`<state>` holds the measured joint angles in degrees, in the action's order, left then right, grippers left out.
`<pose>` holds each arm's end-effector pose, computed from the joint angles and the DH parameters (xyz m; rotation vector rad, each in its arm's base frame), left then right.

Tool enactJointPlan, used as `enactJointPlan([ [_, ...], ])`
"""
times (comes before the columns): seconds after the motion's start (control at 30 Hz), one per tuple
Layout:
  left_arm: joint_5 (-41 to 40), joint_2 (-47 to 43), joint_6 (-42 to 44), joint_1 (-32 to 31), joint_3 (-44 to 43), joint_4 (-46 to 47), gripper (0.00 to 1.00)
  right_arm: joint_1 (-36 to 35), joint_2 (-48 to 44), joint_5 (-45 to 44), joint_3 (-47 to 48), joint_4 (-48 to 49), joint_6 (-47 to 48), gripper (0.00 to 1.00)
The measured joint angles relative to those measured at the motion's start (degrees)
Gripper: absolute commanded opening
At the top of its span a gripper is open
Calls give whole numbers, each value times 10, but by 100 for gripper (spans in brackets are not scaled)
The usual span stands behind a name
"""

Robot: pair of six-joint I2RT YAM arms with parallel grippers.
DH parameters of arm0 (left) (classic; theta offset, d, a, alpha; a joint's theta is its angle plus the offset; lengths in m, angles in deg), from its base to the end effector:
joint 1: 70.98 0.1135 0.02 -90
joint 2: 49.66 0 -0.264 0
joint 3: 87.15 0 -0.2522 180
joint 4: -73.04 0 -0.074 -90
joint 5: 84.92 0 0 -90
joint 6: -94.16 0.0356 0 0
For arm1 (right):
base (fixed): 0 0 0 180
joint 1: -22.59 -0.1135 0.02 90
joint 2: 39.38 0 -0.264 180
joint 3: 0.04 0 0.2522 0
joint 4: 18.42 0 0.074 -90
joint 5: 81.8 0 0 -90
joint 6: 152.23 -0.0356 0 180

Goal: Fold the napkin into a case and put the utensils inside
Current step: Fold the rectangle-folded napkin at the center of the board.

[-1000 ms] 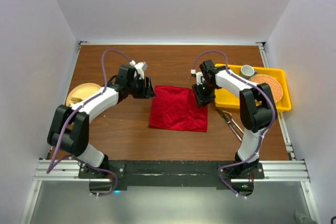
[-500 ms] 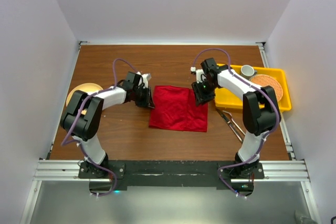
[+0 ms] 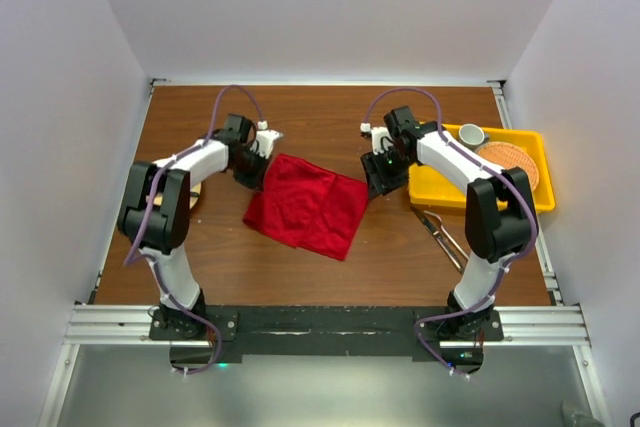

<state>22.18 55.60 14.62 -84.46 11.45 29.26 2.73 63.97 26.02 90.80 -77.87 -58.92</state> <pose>0.3488 -0.0944 0.1663 0.6455 2.6535 -0.4245 0.3354 0.1327 0.2131 -0.6380 2.7611 0.5042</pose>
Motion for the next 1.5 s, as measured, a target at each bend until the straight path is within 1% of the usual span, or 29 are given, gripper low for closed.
enactJointPlan([
  [0.07,-16,37,73,12,-52,-15,26,0,2,3,4,3,0,56],
  [0.1,-21,62,105,17,-89,-22,39,0,5,6,9,4,0,55],
  [0.2,-14,103,160,30,-170,-28,48,0,25,14,35,11,-1,55],
  [0.23,-5,105,169,33,-189,-27,50,0,35,17,47,15,-2,55],
  [0.3,16,94,180,38,-205,-21,50,0,56,21,64,30,-7,54],
  [0.4,51,51,182,38,-190,-19,51,-1,84,30,78,49,-20,53],
  [0.5,87,-4,188,31,-148,-22,51,-6,108,39,84,60,-34,51],
  [0.6,104,-52,192,13,-93,-18,50,-15,118,47,80,70,-43,45],
  [0.73,111,-93,194,-26,-19,-10,49,-24,118,54,54,85,-49,33],
  [0.77,110,-98,196,-37,-2,-8,47,-26,118,56,45,87,-50,28],
  [0.83,110,-101,204,-51,19,-9,45,-31,118,59,27,91,-51,25],
  [0.87,110,-103,208,-57,29,-9,45,-33,118,64,20,93,-53,19],
  [1.0,106,-106,218,-70,56,-6,42,-44,104,88,-18,113,-67,13],
  [1.07,103,-108,220,-75,64,0,41,-55,91,103,-43,118,-80,16],
  [1.1,101,-109,222,-78,68,2,41,-62,85,110,-55,120,-87,27],
  [1.2,92,-110,228,-87,77,10,39,-81,70,136,-83,117,-110,44],
  [1.27,87,-111,234,-91,85,15,36,-89,64,143,-85,110,-113,47],
  [1.37,77,-111,243,-94,95,17,32,-86,58,143,-84,98,-112,47],
  [1.5,65,-111,259,-95,105,21,32,-73,56,134,-52,77,-111,45],
])
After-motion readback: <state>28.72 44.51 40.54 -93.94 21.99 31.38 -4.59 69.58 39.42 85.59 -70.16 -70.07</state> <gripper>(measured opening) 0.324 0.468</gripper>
